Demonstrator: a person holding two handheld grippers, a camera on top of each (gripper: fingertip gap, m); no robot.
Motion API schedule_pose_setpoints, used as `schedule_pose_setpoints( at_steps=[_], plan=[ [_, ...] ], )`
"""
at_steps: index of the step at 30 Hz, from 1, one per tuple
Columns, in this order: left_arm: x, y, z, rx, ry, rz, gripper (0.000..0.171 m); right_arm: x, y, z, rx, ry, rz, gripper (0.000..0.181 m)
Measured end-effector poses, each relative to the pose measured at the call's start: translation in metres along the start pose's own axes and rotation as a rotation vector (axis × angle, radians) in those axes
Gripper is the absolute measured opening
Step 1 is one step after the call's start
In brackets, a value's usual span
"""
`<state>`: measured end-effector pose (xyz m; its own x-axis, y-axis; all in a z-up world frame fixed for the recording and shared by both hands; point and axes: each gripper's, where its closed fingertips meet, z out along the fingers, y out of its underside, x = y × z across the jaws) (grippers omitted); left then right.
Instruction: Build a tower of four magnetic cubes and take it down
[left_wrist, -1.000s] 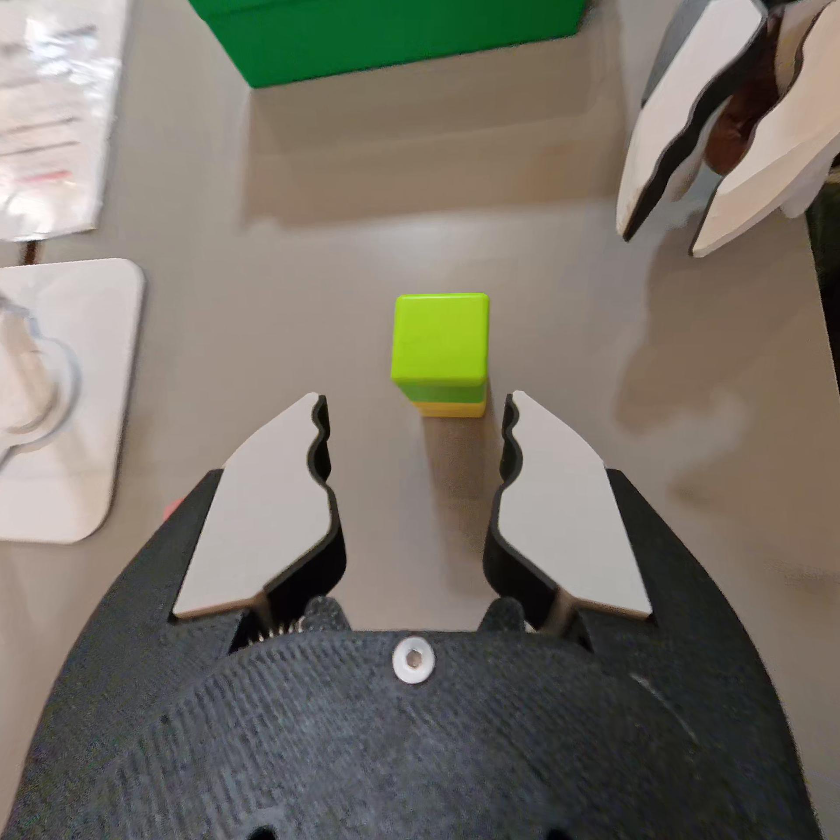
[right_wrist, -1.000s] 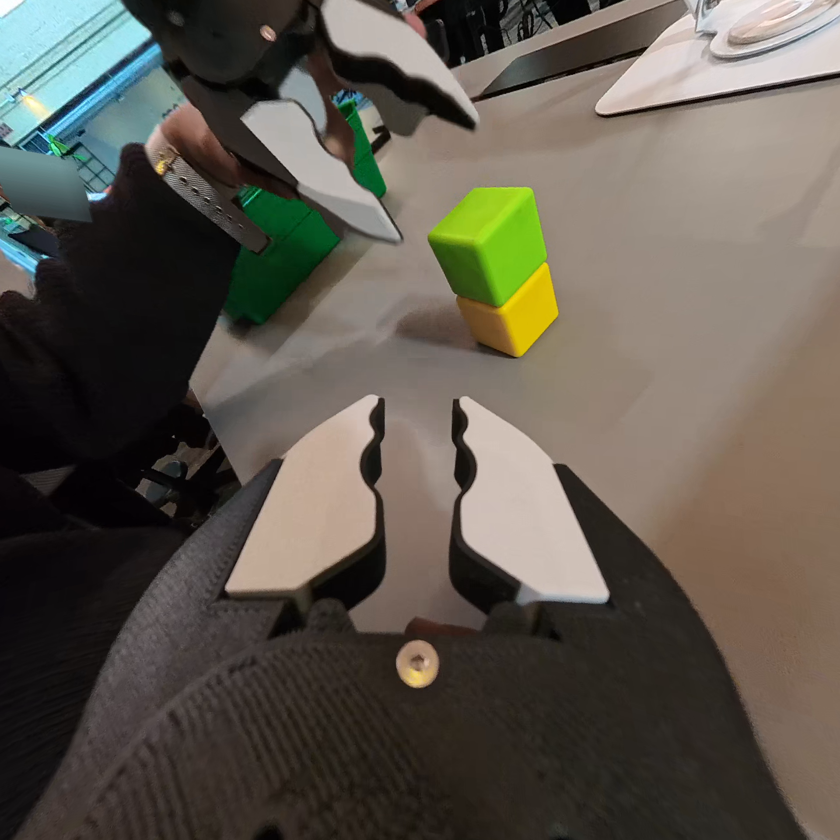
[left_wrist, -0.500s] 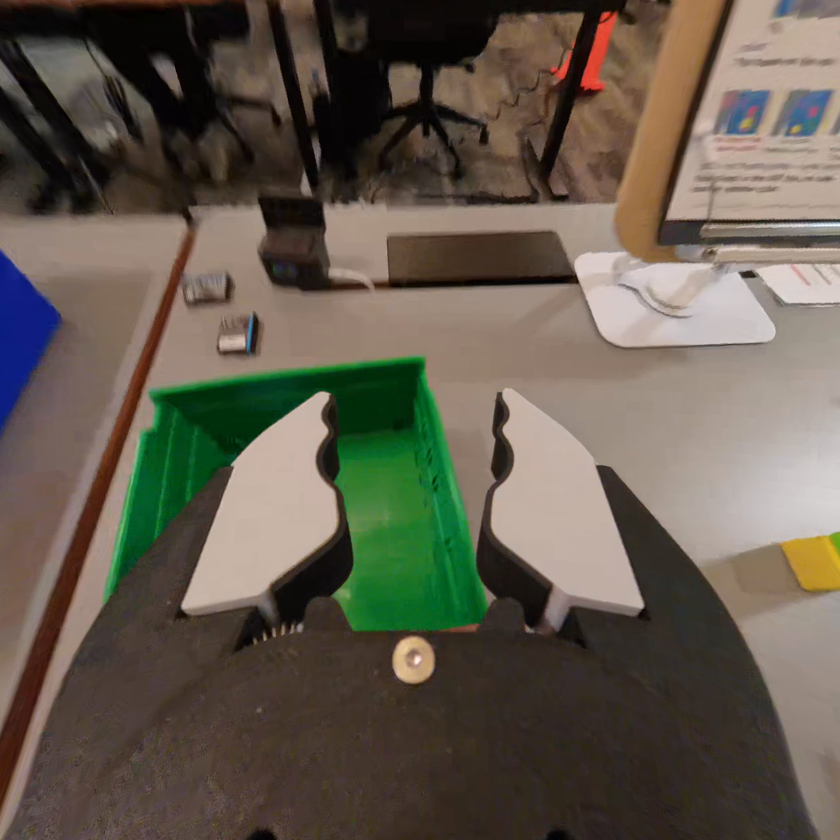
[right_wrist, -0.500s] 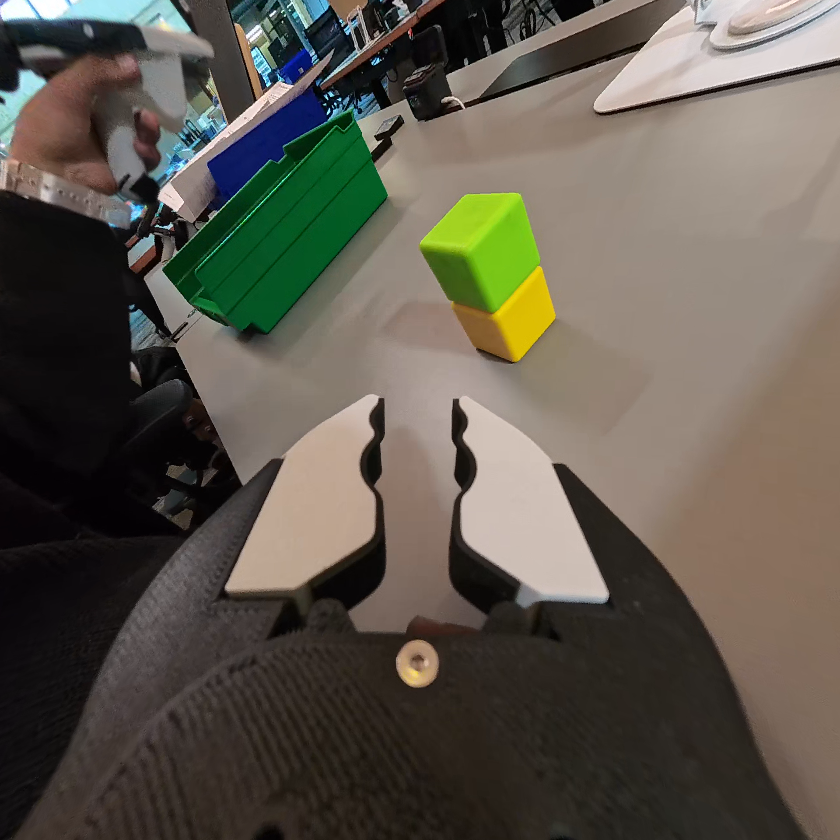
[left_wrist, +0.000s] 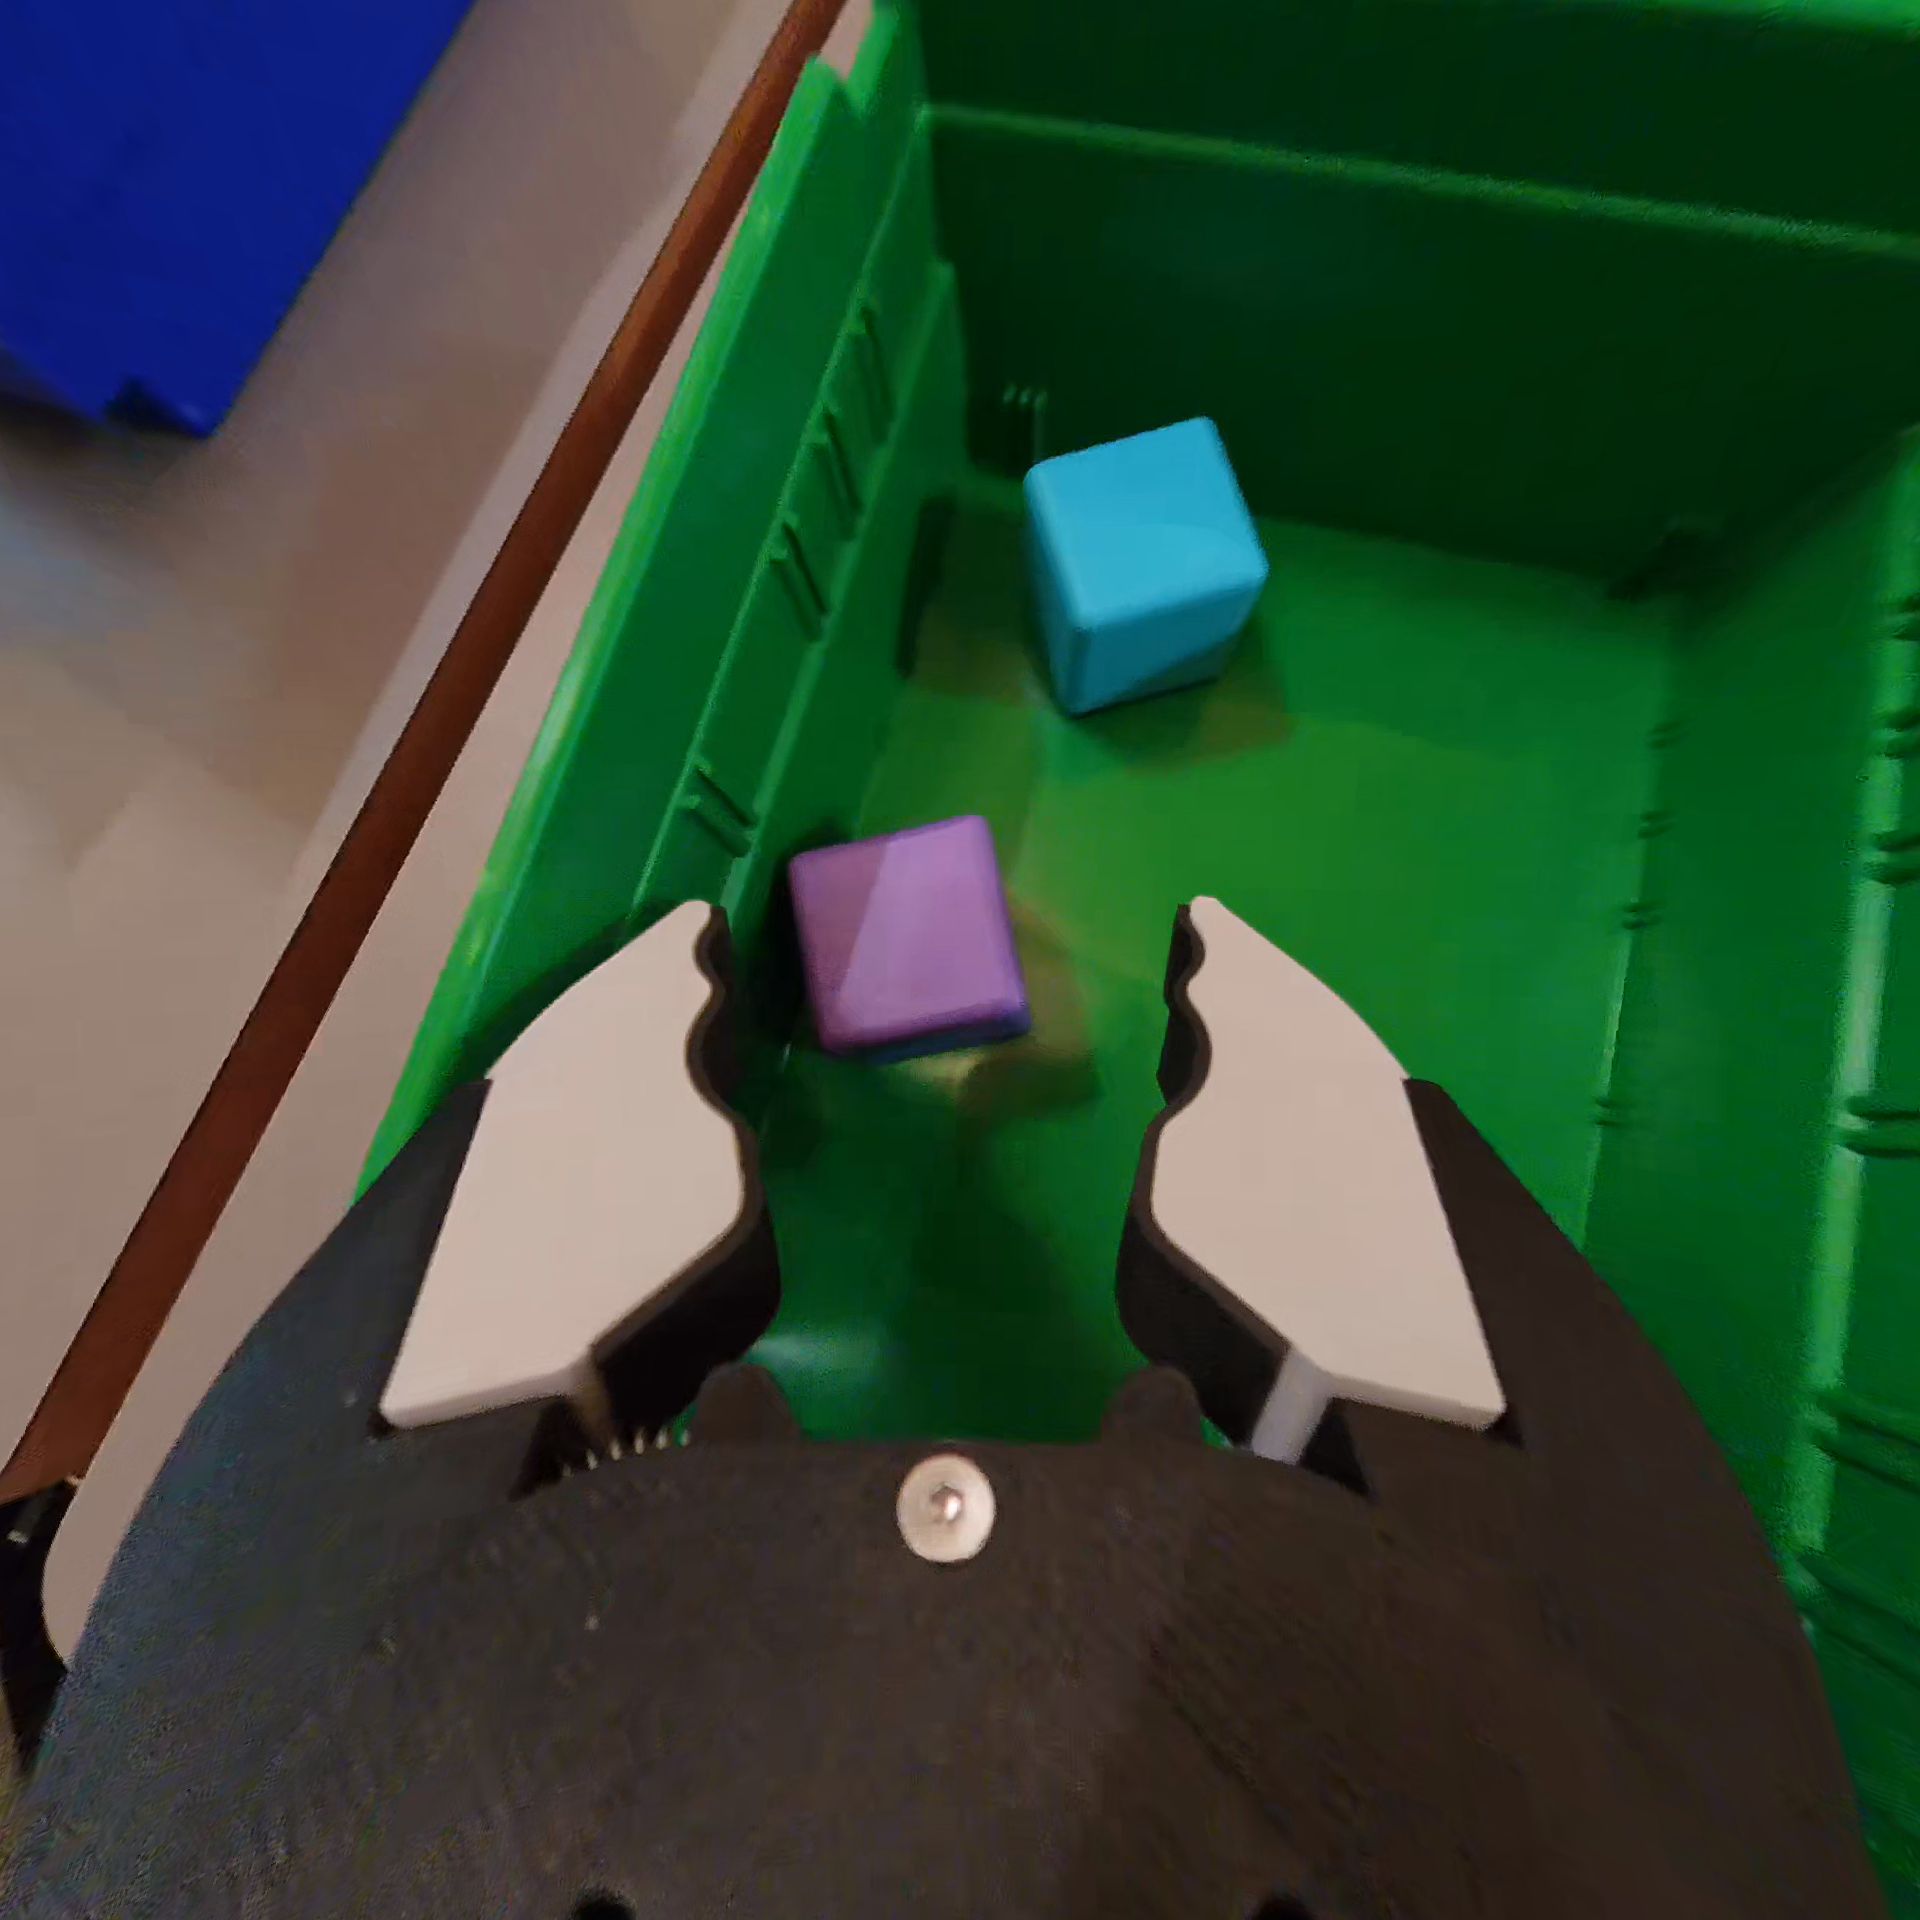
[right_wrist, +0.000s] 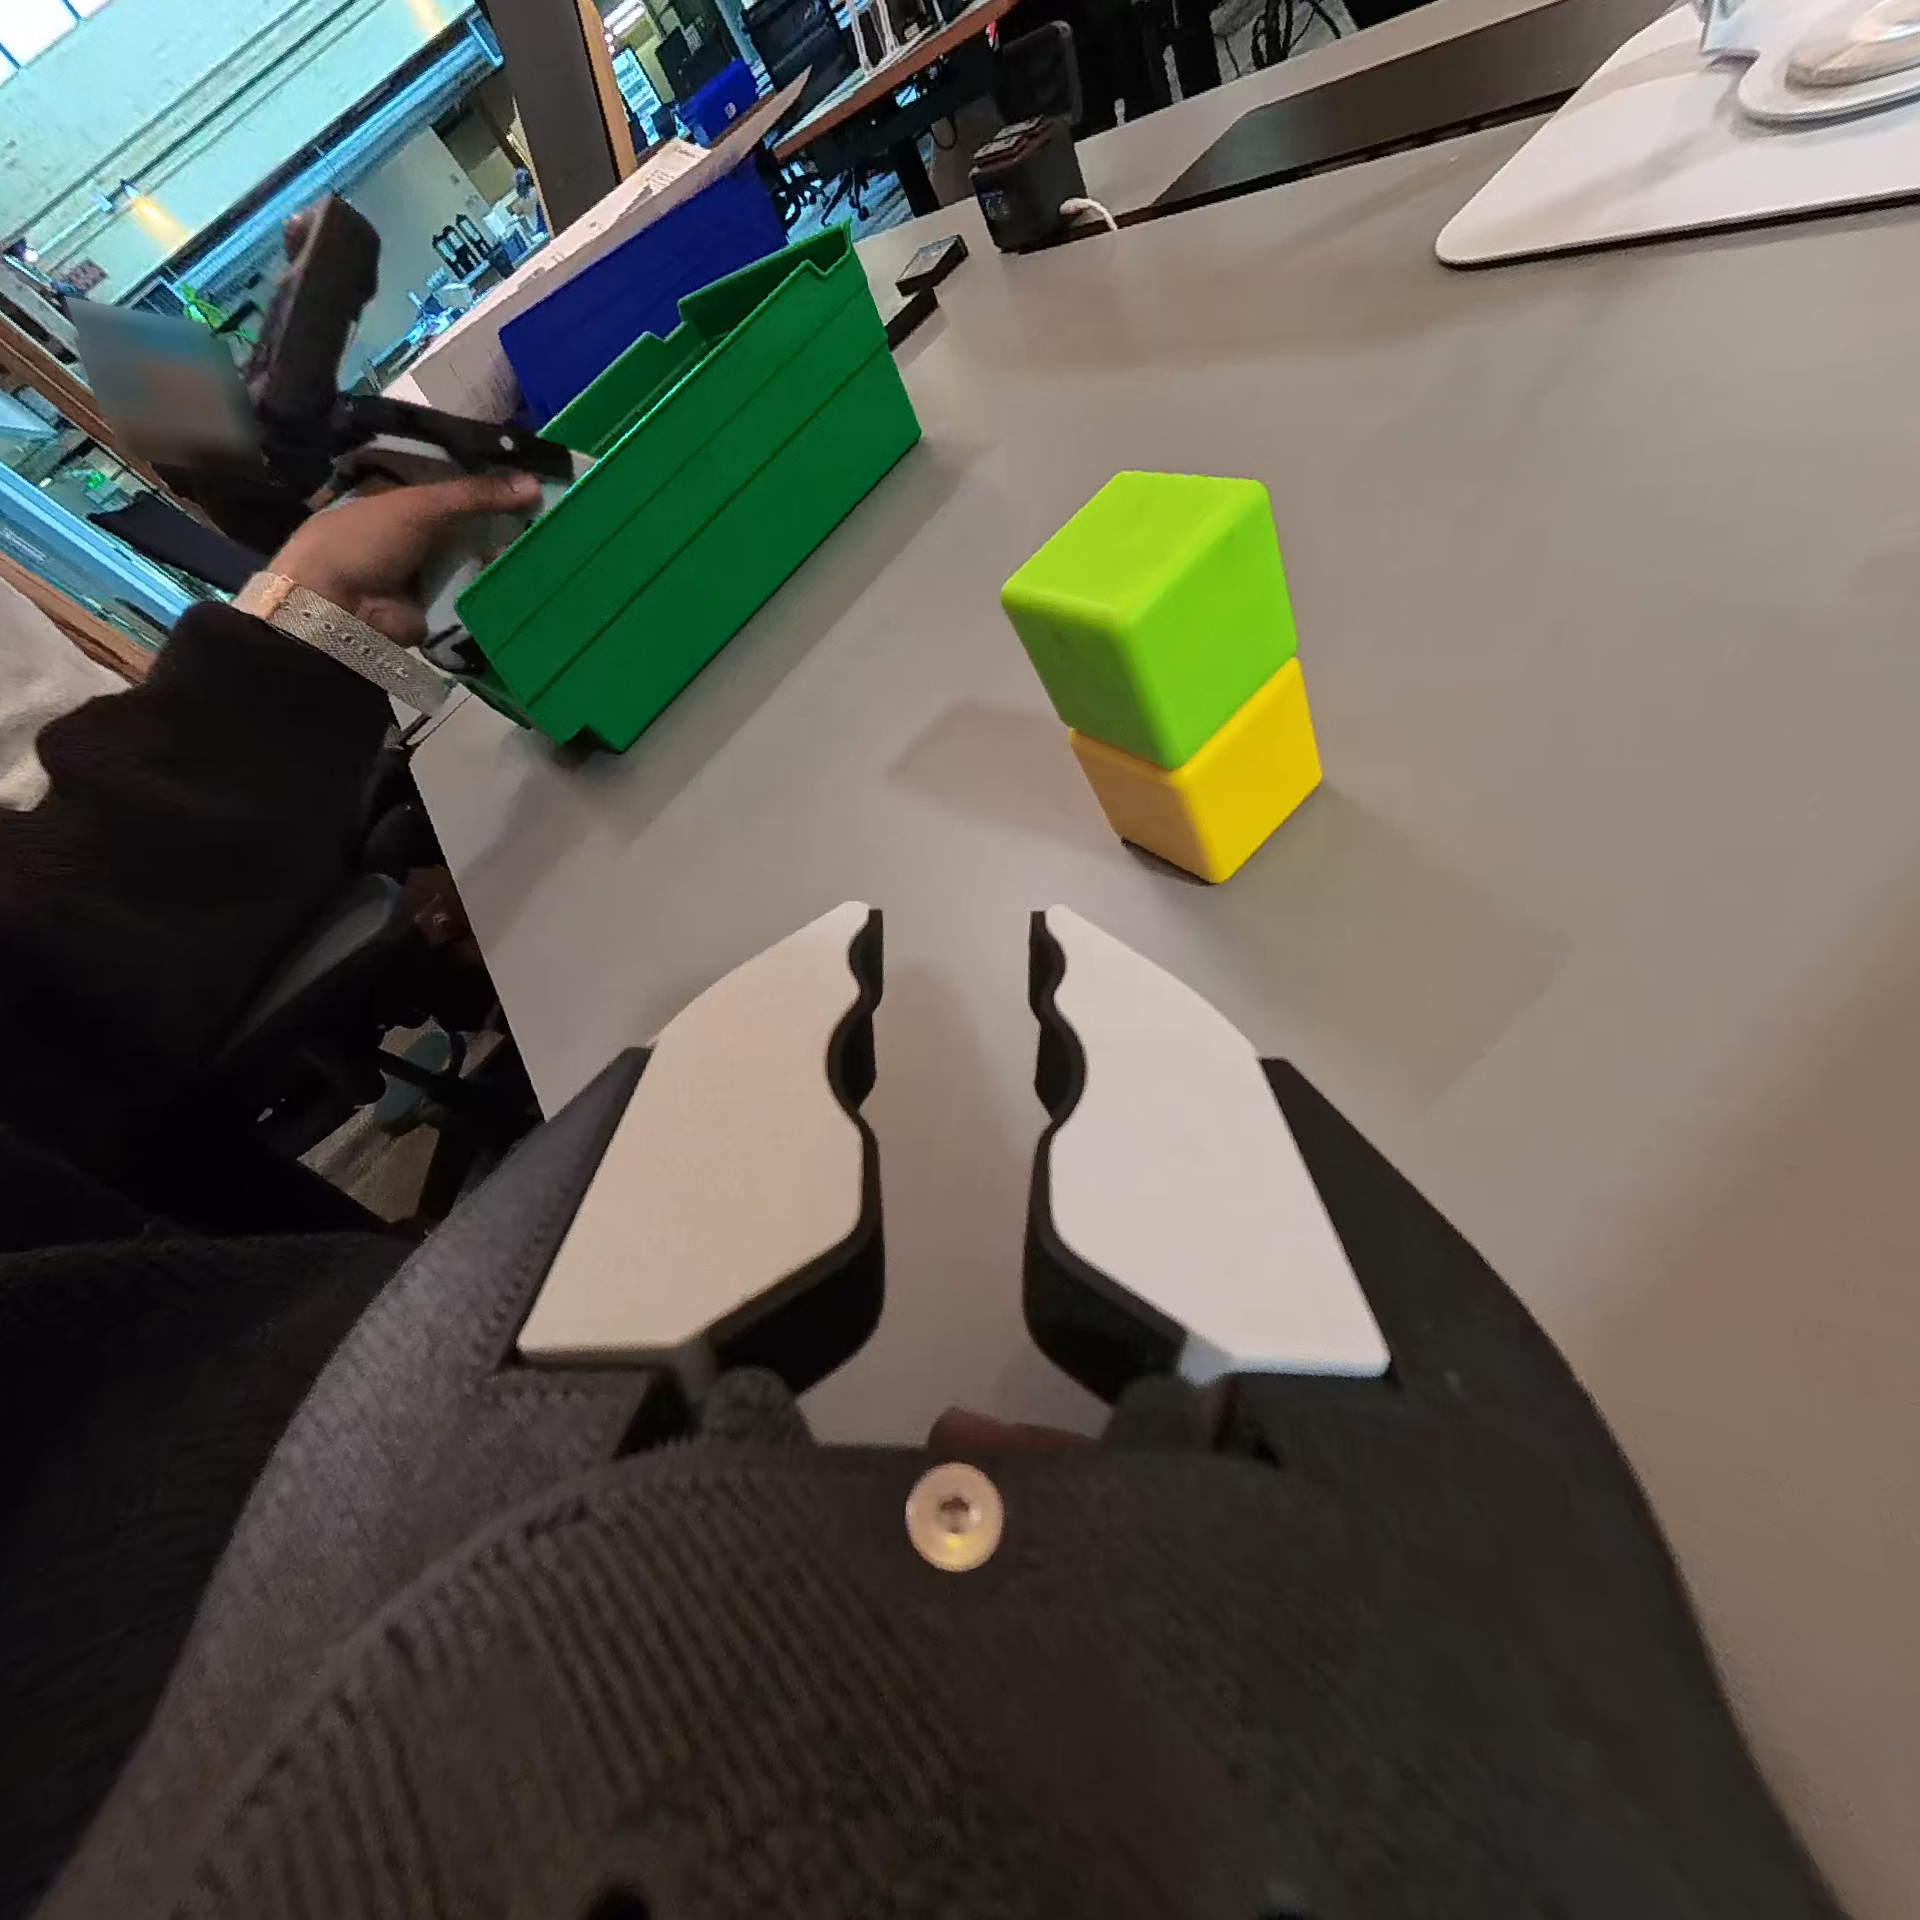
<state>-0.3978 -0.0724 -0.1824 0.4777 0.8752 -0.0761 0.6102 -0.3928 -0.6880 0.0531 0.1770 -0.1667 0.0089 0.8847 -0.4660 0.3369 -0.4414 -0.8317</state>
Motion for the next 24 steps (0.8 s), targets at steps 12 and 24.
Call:
schedule_pose_setpoints(
  at_steps=[12, 24],
  plan=[
    [-0.002, 0.018, 0.012, -0.142, -0.055, 0.007, 0.068, 0.000, -0.002, -0.004, 0.021, -0.009, 0.028, 0.027],
    [0.015, 0.038, 0.010, -0.247, 0.155, 0.170, 0.052, -0.002, 0.000, -0.003, 0.012, -0.011, 0.022, 0.027]
  ],
)
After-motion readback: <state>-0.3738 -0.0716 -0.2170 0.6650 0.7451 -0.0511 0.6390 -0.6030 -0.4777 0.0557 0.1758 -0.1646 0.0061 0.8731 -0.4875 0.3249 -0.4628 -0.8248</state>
